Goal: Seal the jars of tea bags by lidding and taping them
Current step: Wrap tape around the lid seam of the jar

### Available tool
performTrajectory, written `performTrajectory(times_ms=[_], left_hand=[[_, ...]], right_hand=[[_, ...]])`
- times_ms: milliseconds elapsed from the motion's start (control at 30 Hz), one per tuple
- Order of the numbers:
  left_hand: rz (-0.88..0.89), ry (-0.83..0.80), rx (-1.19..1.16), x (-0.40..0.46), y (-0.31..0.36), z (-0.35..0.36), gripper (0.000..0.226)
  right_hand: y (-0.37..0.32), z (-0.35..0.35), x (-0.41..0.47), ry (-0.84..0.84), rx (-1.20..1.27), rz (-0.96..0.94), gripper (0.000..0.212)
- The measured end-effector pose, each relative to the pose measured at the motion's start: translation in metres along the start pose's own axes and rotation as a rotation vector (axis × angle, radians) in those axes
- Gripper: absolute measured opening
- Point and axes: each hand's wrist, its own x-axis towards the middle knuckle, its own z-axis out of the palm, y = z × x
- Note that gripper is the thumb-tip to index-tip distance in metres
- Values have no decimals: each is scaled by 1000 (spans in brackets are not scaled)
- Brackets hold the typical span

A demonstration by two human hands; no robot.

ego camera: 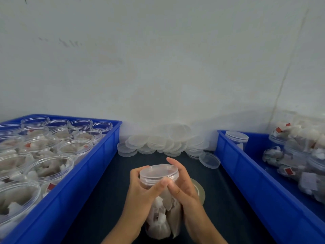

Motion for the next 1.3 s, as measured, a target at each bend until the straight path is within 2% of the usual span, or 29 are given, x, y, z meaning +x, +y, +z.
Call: performTrajectory(times_ms=[233,367,467,567,667,800,867,967,1000,1100,1300], left_hand=[[26,-41,-91,0,-4,-1,85],[26,-47,-63,1,-4,2,80],[56,-55,-6,4,3,9,67],[51,-103,49,12,18,18,75],[34,-128,84,18,33,30,85],[-5,-189,43,25,55,56,91],[-1,-240,28,26,69,76,87],[68,-369,33,34,92,114,46],[93,-397,25,38,100,127,44],[150,-425,109,62,114,167,71],[213,-436,429,103,91,240,85]], right_hand=[[-4,-10,1,-21,295,71,34],[-5,-13,0,22,291,84,34],[-14,-14,2,52,262,81,40],[-33,-16,5,27,118,104,47],[-62,-21,7,-25,-142,120,57],[-116,-40,12,-141,-555,252,99],[-143,-52,14,-139,-685,281,110],[-183,-70,17,-28,-762,226,112],[-195,-77,20,18,-803,190,110],[-224,-102,30,168,-920,104,113],[-214,-169,45,444,-1110,25,113]])
